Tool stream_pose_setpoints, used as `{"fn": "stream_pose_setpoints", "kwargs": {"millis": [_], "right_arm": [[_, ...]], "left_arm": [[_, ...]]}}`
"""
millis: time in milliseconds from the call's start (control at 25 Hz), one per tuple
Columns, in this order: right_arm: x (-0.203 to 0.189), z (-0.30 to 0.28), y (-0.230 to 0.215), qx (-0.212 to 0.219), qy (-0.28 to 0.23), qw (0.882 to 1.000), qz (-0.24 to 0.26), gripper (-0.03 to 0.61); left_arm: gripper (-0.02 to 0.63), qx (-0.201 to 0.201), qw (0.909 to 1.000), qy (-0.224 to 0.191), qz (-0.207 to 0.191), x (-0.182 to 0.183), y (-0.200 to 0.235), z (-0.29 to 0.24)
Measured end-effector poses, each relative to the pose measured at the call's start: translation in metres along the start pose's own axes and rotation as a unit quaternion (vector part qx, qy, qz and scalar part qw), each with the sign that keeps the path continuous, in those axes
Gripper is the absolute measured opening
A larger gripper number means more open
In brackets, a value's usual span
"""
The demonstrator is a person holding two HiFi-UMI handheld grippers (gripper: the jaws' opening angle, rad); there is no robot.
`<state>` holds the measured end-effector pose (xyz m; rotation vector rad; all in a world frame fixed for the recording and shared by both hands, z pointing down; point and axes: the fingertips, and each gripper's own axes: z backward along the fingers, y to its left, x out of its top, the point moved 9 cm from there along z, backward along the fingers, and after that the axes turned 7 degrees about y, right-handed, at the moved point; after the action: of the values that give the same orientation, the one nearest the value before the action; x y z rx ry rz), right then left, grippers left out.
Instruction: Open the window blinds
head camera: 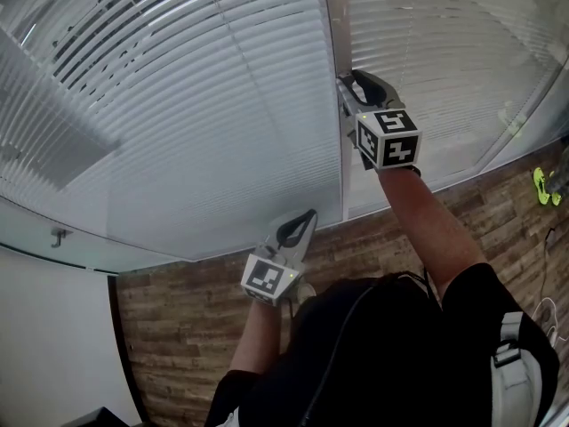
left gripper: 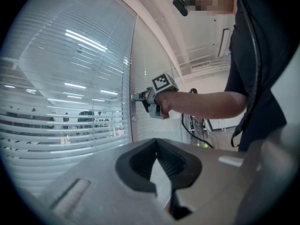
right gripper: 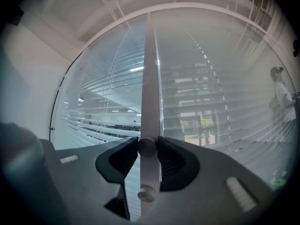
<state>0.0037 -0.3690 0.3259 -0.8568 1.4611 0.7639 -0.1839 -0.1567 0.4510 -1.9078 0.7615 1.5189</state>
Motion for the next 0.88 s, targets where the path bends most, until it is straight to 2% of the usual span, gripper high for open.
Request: {"fn": "stream_pose_setpoints", "kwargs": {"millis": [320, 520, 600, 720, 880], "right_arm": [[-0.0005, -0.0002, 0.0011, -0.004, -0.002, 1.0, 0.009, 0.135], [-0.0031, 0.0003, 0.0045, -0.023, -0.006, 0.998, 0.06, 0.133], [-0.0035, 0.0003, 0.0039, -0.023, -0.006, 0.998, 0.06, 0.135], [-0.0024, -0.0003, 0.0029, -0.012, -0.004, 0.999, 0.048, 0.138], [-0.0009, 0.0043, 0.0007, 0.006, -0.014, 0.999, 0.048, 0.19]], "left_arm": [[0.005, -0.002, 1.0, 0.0, 0.001, 0.0, 0.0001, -0.002], [0.005, -0.006, 1.0, 0.004, 0.003, 0.0021, -0.0045, -0.0041], [0.005, -0.005, 1.0, 0.0, 0.007, 0.0009, -0.0044, -0.0037], [0.004, -0.004, 0.9998, 0.015, 0.011, 0.0068, -0.003, -0.0003], [0.004, -0.002, 1.0, 0.002, 0.003, -0.0008, -0.0005, -0.001]]}}
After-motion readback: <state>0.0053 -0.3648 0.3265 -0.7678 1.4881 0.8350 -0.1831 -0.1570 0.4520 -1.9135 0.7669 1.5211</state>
